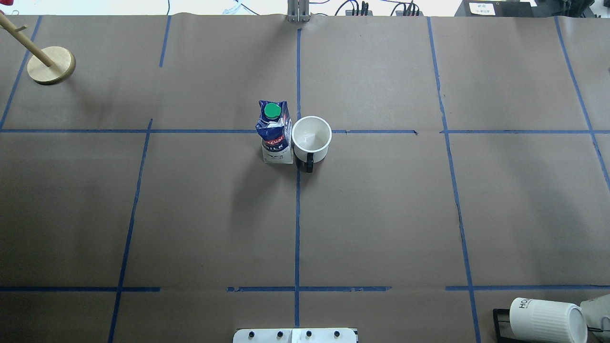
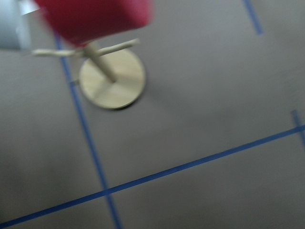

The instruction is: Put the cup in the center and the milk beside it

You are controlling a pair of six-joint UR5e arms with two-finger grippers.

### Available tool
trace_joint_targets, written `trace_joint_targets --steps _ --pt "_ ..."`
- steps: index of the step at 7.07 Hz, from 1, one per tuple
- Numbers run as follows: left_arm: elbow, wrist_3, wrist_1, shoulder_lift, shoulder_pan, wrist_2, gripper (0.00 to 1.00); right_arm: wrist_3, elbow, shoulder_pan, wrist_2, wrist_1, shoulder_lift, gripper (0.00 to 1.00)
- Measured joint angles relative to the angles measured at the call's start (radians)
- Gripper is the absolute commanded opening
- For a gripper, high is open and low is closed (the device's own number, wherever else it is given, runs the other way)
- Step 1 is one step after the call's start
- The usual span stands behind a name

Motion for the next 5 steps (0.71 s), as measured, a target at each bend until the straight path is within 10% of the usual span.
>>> trace_joint_targets --steps 5 --pt "0.126 0.038 0.070 0.016 -0.067 -0.001 1.00 -0.170 -0.002 0.045 -0.001 -0.076 -0.124 1.00"
